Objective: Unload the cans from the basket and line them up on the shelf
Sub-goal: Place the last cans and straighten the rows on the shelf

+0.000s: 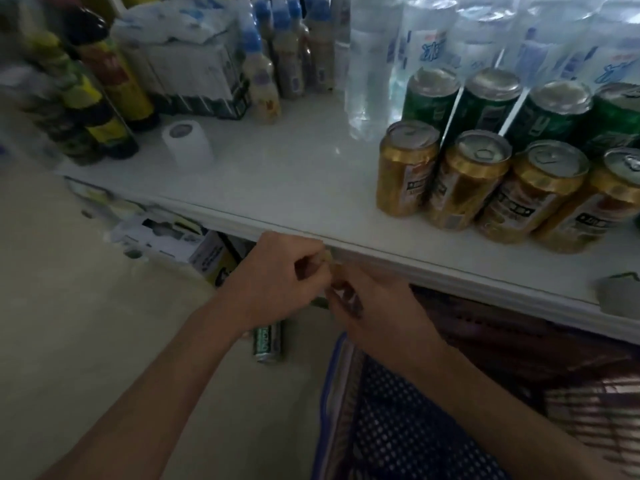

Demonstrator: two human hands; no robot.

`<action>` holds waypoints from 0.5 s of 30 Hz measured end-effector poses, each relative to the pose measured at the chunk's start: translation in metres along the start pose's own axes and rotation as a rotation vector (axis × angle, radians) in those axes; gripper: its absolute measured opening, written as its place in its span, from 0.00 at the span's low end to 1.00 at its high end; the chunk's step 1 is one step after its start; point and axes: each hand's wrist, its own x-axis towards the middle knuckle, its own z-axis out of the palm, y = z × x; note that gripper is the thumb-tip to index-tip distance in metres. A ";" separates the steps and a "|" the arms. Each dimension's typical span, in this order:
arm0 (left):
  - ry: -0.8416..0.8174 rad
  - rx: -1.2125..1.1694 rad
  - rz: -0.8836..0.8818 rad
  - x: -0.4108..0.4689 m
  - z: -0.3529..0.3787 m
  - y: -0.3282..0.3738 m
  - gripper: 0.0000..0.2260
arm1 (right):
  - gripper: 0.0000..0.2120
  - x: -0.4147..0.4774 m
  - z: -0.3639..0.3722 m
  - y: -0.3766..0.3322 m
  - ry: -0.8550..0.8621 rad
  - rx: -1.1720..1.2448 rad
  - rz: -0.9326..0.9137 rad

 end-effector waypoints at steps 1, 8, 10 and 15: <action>0.000 0.012 -0.022 -0.006 -0.005 -0.008 0.15 | 0.07 0.008 0.010 -0.007 -0.024 0.030 0.001; -0.142 0.103 -0.251 -0.032 -0.013 -0.094 0.17 | 0.06 0.054 0.101 -0.016 -0.371 -0.037 0.054; -0.141 0.125 -0.411 -0.034 0.003 -0.124 0.18 | 0.07 0.063 0.126 -0.011 -0.556 -0.117 0.113; -0.113 0.216 -0.874 -0.065 0.047 -0.198 0.09 | 0.19 0.075 0.190 0.005 -0.906 -0.145 0.336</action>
